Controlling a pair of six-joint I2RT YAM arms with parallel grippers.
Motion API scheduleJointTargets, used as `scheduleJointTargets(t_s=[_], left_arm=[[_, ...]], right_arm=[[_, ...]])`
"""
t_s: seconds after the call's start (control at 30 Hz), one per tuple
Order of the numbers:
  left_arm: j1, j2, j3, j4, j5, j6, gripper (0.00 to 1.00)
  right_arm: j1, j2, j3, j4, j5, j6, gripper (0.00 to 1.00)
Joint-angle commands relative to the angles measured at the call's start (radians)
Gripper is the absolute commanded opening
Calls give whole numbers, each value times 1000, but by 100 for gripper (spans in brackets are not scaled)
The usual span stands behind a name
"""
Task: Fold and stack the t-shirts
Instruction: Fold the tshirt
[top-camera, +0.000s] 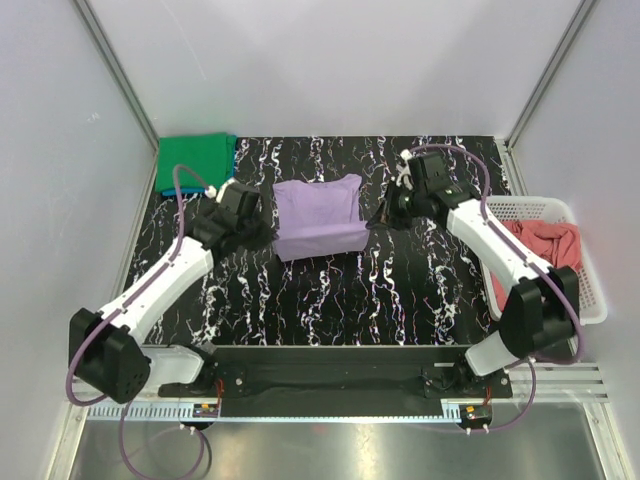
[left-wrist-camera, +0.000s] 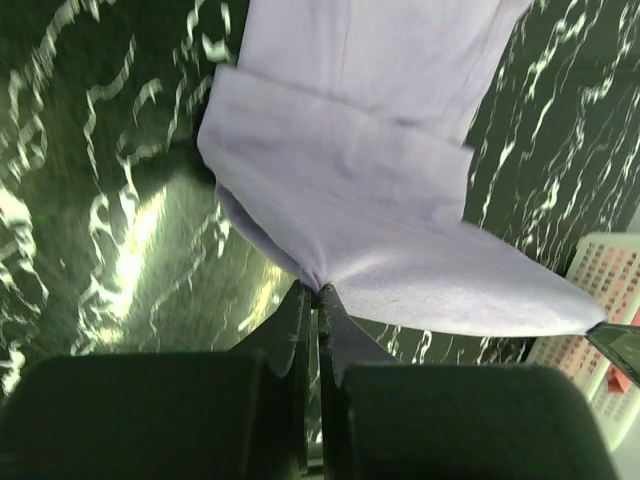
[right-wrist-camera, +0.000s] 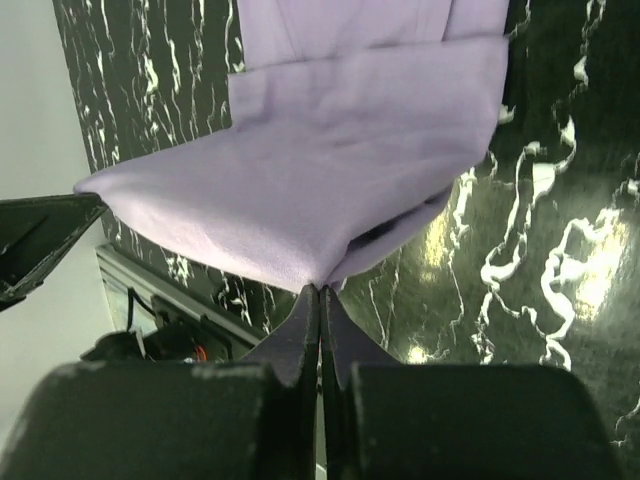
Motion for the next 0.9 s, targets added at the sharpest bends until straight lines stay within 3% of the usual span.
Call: scheduleJointTargets(t_s=[0.0, 0.43, 0.87], left_arm=[[53, 64, 123, 42, -6, 110, 0], [201, 424, 404, 195, 165, 227, 0], [267, 759, 712, 286, 291, 266, 0]], right_arm=[[-2, 104, 165, -17, 41, -17, 0], [-58, 495, 611, -29, 62, -13, 0], [-118, 767, 865, 50, -41, 26, 0]])
